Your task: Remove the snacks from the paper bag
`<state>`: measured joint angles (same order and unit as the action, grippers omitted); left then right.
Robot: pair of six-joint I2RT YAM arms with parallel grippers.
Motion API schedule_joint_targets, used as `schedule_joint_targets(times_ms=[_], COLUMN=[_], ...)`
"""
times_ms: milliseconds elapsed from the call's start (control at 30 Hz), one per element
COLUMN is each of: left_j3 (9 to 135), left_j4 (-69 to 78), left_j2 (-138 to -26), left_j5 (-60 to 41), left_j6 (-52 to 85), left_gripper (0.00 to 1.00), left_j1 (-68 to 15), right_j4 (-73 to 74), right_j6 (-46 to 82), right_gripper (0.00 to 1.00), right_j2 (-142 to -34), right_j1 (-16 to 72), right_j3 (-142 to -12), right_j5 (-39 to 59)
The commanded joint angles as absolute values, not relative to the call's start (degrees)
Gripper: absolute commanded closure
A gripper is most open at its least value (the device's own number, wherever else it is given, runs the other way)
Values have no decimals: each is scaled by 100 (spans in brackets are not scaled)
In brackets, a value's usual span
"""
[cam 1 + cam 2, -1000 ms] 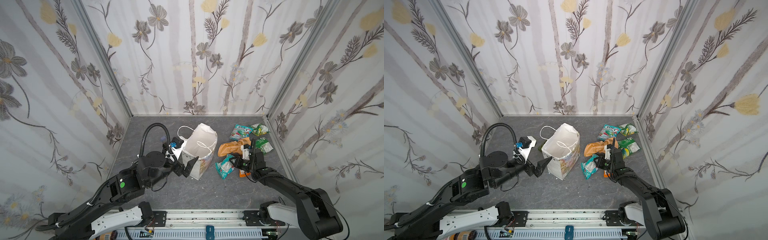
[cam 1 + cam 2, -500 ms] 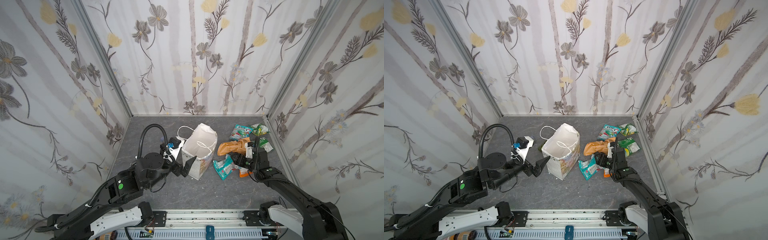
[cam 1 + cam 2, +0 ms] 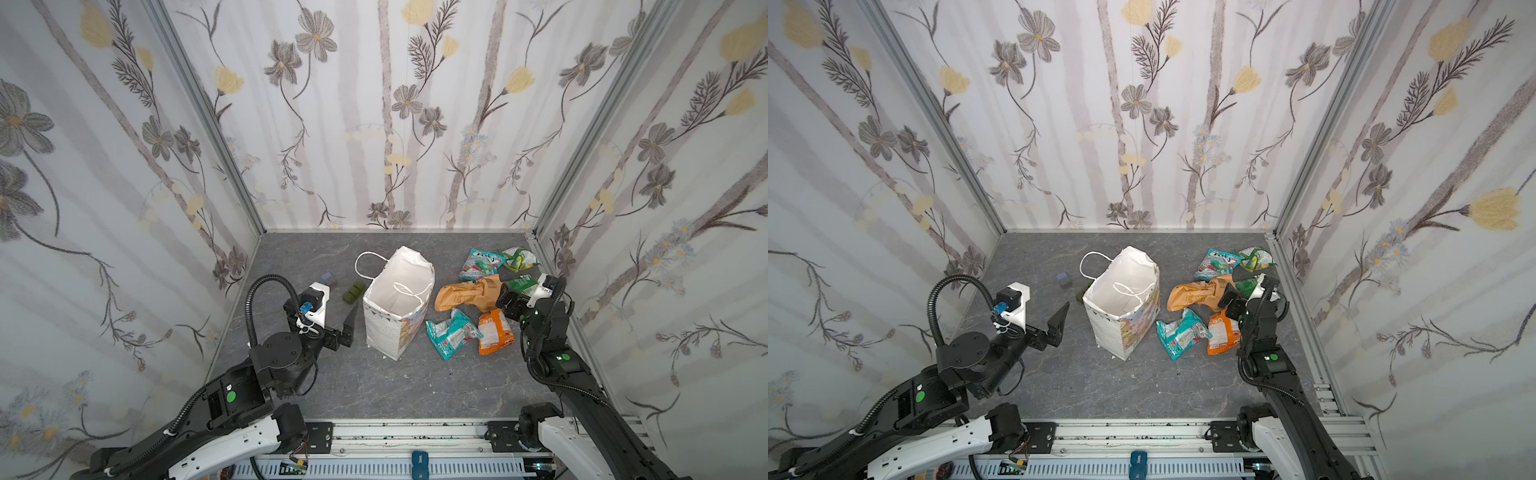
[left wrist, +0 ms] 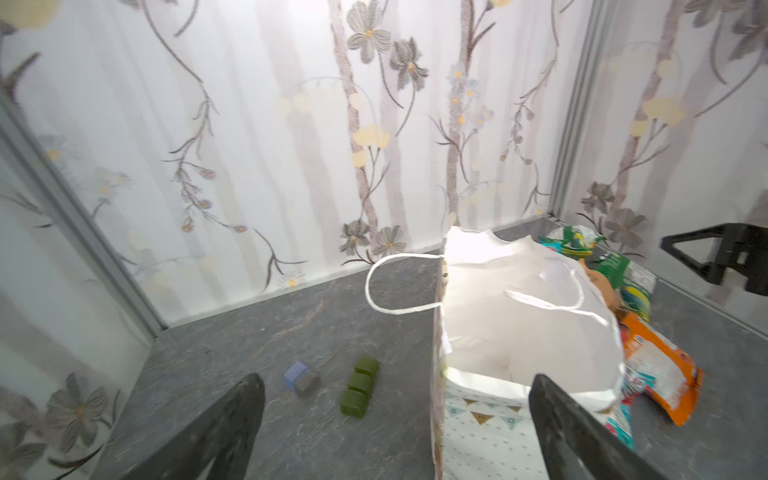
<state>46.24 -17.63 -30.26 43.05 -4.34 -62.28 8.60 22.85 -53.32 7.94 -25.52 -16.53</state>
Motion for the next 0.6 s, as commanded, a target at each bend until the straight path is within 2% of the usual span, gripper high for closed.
schedule_joint_targets(times_ms=[0, 133, 300, 400, 567], left_j3=[4139, 3192, 2355, 2020, 1387], left_j4=[-939, 360, 1419, 1728, 2784], left_j2=[-2802, -2492, -2557, -2749, -3177], left_j5=[5679, 5949, 5975, 5733, 5076], left_j6=[-828, -1526, -1632, -1406, -1596], left_gripper=[0, 0, 0, 0, 0], left_j1=[-6155, -5887, -5002, -4349, -3453], right_j4=[2297, 3860, 6253, 6361, 8006], right_j6=[1726, 1291, 667, 724, 351], right_gripper=[0, 0, 0, 0, 0], right_j2=[-5341, -5662, -6946, -7383, -8530], right_j1=[534, 190, 31, 0, 129], right_j3=[-2145, -1350, -712, -1029, -824], right_j5=[-2397, -2485, -2387, -1811, -1090])
